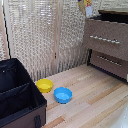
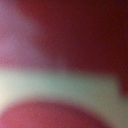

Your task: Locate and clasp the grip of the topmost drawer. Steadily and circumspectly yank the drawer open. Discover and seize the nutrition bar using your clamp. Deposit the nutrition bar in the accessible drawer. Unclench the nutrition bar.

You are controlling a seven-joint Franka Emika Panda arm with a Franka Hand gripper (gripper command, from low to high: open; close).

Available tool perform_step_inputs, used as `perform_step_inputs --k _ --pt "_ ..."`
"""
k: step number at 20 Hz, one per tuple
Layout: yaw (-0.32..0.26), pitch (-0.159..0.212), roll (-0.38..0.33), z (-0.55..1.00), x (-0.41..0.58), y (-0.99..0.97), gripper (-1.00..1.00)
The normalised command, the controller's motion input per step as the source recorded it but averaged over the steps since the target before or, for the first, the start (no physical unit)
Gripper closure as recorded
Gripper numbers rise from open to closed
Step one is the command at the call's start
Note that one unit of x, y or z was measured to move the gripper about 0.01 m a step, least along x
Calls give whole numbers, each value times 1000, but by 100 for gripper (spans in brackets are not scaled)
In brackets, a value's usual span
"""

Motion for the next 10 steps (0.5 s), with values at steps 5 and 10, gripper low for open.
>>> perform_step_inputs --k 5,10 --pt "-2 102 -34 862 0 -505 100" --pt "68 20 -18 675 -114 -710 100"
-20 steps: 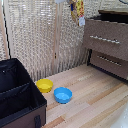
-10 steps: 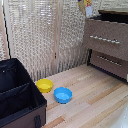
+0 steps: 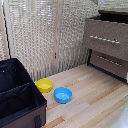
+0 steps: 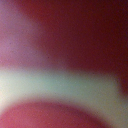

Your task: Locate and clasp the grip of the topmost drawer. Steadily and circumspectly yank the drawer open. Discover and seize the nutrition bar using your clamp. Deposit the nutrition bar in the accessible drawer. Unclench the nutrition bar.

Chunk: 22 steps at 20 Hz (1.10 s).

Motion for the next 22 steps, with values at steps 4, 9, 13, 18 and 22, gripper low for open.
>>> perform_step_inputs --k 4,9,13,18,22 --pt "102 0 0 484 -86 -746 100" --pt "84 63 0 346 -133 -616 100" --pt "12 58 -2 109 -115 -435 100" --pt "40 45 -8 -1 -27 -486 100" --pt "110 12 28 -65 22 -702 100"
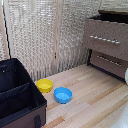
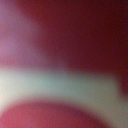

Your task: Locate and clasp the grip of the topmost drawer. Steadily and circumspectly yank the drawer open. Discover and seize the nutrition bar using your clamp. Deposit the nutrition bar in the accessible drawer. Unclench the nutrition bar.

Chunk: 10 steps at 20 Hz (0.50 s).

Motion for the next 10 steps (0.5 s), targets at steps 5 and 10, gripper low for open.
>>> perform_step_inputs --k 5,10 --pt "104 0 32 -188 1 -490 100" --pt "67 39 54 -292 -24 13 100"
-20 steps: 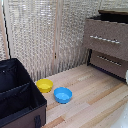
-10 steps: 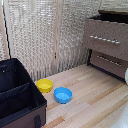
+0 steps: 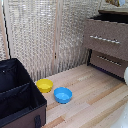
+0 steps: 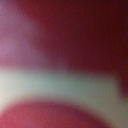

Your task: Locate and clasp the grip of the topmost drawer. Steadily and circumspectly yank the drawer open. Discover and seize the nutrition bar using your clamp. Deposit the nutrition bar in the accessible drawer. Unclench the nutrition bar.

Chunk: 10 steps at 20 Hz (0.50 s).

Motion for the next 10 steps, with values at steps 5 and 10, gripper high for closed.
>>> perform_step_inputs --k 5,10 --pt "74 142 88 -212 -142 13 100" --pt "59 240 42 52 194 -75 -100"
